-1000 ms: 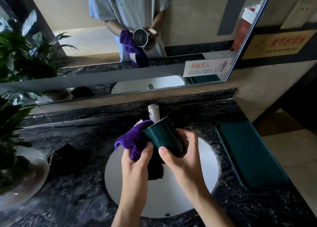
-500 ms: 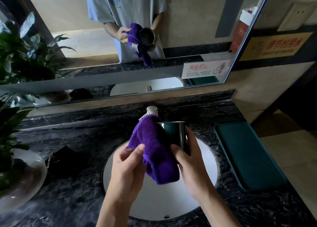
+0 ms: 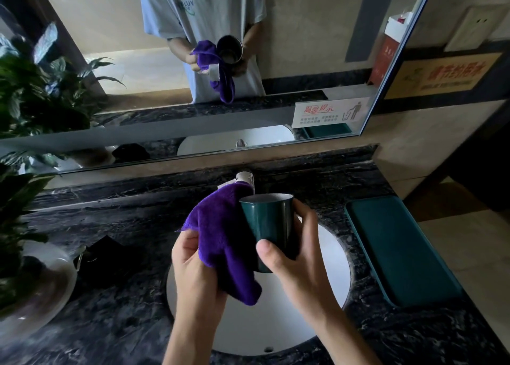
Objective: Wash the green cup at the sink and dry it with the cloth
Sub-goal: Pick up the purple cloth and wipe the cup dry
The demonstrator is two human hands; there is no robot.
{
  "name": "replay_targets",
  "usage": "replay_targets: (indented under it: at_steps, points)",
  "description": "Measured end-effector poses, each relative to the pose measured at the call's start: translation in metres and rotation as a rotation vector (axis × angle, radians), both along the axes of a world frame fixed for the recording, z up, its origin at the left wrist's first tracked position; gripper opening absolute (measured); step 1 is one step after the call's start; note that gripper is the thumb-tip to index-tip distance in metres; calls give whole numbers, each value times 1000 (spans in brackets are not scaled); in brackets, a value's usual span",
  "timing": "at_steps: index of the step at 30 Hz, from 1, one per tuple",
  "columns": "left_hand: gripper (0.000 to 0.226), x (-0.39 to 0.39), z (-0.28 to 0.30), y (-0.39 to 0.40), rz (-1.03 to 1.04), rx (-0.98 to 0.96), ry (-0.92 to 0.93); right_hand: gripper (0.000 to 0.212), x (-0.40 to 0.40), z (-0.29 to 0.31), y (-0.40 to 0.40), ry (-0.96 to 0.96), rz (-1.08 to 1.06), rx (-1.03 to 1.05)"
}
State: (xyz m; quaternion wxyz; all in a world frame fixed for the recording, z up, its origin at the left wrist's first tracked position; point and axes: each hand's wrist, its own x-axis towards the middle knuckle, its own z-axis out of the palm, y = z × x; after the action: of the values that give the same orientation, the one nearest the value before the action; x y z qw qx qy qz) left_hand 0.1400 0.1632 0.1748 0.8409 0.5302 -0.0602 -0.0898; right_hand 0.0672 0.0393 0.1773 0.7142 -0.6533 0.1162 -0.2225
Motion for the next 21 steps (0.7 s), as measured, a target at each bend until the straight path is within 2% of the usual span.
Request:
replay_targets:
  at_steps: [2,4,7,9,12,16,18,21]
  points:
    - [28,-3,3,-10,-26,25,25,67,1,0,7,3,-16,-31]
    - [47,-7,2,-19,-112,67,61,67,2,-1,13,33,-36,-70]
    - [54,-14,-2,-25,-186,50,227,48,4,-4,15,114,-91,-176]
    - [51,-20,-9,-28,-217,148,164,45,7,-7,13,181,-161,-239]
    - [37,-31,-15,-31,-193,230,51,59,12,-5,11,255,-227,-296]
    - [40,-32,-15,-33,-167,265,1,53,13,-1,13,291,-196,-301]
    - [48,-28,-12,-34,-127,236,88,50,12,-1,12,287,-165,-314]
    - [66,-22,-10,-32,-112,108,276,30,10,-4,12,270,-118,-265]
